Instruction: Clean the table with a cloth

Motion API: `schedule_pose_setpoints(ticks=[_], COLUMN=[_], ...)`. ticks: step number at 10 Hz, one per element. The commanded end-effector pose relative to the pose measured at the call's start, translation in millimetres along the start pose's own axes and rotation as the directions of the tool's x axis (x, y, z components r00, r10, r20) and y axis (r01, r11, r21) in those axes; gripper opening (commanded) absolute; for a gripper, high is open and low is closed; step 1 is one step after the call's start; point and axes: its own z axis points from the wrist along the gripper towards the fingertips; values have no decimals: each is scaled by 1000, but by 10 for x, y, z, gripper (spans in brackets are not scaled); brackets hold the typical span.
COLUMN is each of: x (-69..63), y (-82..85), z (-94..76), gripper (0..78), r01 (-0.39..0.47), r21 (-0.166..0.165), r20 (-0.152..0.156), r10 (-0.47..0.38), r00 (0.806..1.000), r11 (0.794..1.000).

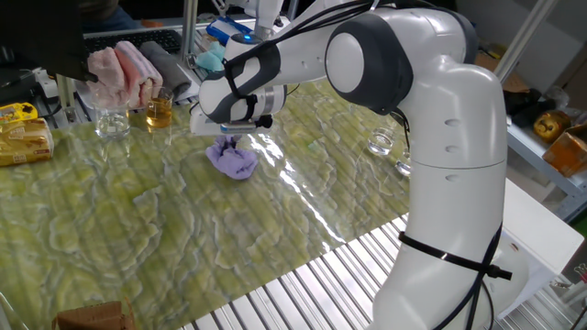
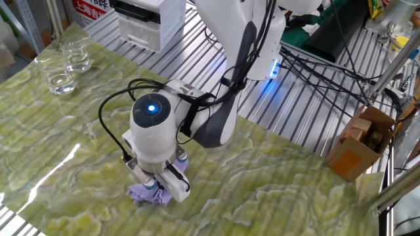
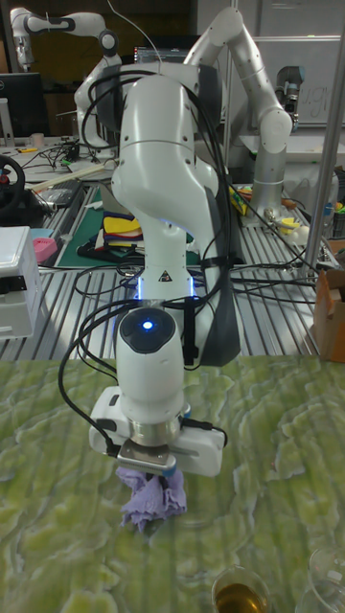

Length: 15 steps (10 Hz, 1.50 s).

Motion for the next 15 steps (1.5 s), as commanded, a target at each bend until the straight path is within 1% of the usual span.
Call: schedule_pose_setpoints(ticks=[1, 3, 6, 10, 12, 14, 15], x=[101, 158, 217, 258, 277, 284, 302], y=[309, 421, 547, 646, 688, 711, 770], z=[36, 27, 61, 123, 124, 114, 74], gripper=[12, 12, 12, 12, 12, 12, 12], r01=[-60, -84, -109, -137, -153, -159, -174], r21=[-19, -23, -30, -52, -74, -75, -75], r20=[11, 9, 14, 21, 15, 14, 7], r10=[61, 84, 110, 138, 154, 160, 175], r00=[998, 996, 994, 990, 988, 987, 984], r11=[998, 996, 994, 989, 986, 984, 982])
